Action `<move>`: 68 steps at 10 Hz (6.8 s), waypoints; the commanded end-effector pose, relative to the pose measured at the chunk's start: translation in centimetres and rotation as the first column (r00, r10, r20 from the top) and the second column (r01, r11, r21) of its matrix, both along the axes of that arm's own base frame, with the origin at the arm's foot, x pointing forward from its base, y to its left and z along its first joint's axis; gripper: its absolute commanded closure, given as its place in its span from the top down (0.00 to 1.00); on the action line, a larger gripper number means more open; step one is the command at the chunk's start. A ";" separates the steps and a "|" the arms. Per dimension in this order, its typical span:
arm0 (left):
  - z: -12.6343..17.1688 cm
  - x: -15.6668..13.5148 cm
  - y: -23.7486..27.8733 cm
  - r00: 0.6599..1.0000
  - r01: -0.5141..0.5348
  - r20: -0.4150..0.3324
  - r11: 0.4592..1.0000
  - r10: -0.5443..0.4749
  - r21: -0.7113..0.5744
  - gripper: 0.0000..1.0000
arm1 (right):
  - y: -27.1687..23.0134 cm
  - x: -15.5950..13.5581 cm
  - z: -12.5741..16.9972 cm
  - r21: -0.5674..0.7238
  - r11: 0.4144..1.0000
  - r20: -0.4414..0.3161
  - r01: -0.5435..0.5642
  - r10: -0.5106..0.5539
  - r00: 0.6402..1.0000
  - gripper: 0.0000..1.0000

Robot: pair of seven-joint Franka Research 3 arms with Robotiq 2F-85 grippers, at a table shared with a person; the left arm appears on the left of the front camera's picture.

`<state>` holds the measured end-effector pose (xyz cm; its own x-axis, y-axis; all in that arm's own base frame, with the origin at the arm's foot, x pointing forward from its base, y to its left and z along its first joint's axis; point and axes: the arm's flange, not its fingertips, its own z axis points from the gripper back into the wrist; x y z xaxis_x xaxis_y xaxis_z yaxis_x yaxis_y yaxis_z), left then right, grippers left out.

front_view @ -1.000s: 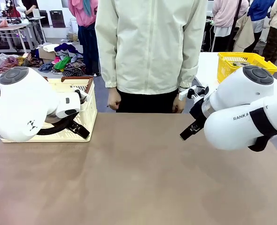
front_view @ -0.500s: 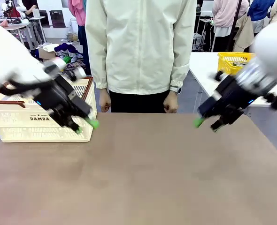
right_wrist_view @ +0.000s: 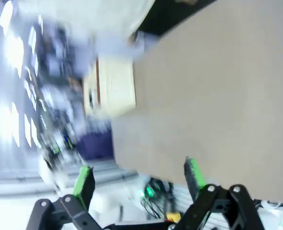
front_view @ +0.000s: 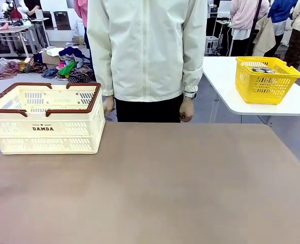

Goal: Place the drinks into the Shopping basket.
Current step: Pick up one drink and place it into the Shopping basket.

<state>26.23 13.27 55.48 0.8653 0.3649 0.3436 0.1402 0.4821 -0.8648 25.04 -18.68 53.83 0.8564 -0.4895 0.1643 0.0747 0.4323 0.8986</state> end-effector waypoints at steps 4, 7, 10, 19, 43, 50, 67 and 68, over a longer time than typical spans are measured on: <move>-11.4 -7.2 10.2 0.950 -0.280 0.020 0.882 0.311 -0.380 1.00 | -7.7 -4.0 -10.3 0.253 0.920 -0.062 0.300 -0.294 0.954 1.00; -10.7 -8.0 14.0 0.936 -0.330 -0.009 0.866 0.353 -0.375 1.00 | -9.2 -4.6 -11.0 0.238 0.912 -0.109 0.335 -0.318 0.942 1.00; -10.7 -8.0 14.0 0.936 -0.330 -0.009 0.866 0.353 -0.375 1.00 | -9.2 -4.6 -11.0 0.238 0.912 -0.109 0.335 -0.318 0.942 1.00; -10.7 -8.0 14.0 0.936 -0.330 -0.009 0.866 0.353 -0.375 1.00 | -9.2 -4.6 -11.0 0.238 0.912 -0.109 0.335 -0.318 0.942 1.00; -10.7 -8.0 14.0 0.936 -0.330 -0.009 0.866 0.353 -0.375 1.00 | -7.3 -3.3 -10.5 0.120 0.943 -0.130 0.310 -0.295 0.947 1.00; -10.7 -8.0 14.0 0.936 -0.330 -0.009 0.866 0.353 -0.375 1.00 | 6.6 11.1 -9.4 -0.761 0.627 -0.202 -0.167 0.016 0.979 1.00; -10.7 -8.0 14.0 0.936 -0.330 -0.009 0.866 0.353 -0.375 1.00 | 11.4 23.1 -17.2 -0.760 0.358 -0.523 -0.543 0.161 0.837 1.00; -10.7 -8.0 14.0 0.936 -0.330 -0.009 0.866 0.353 -0.375 1.00 | 11.0 23.6 -17.6 -0.777 0.362 -0.507 -0.515 0.126 0.853 1.00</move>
<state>18.16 27.22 44.74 0.6484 0.7447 0.1581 0.0567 0.1599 -0.9855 47.65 -7.33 36.07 0.9917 0.1285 -0.0056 -0.1285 0.9917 -0.0014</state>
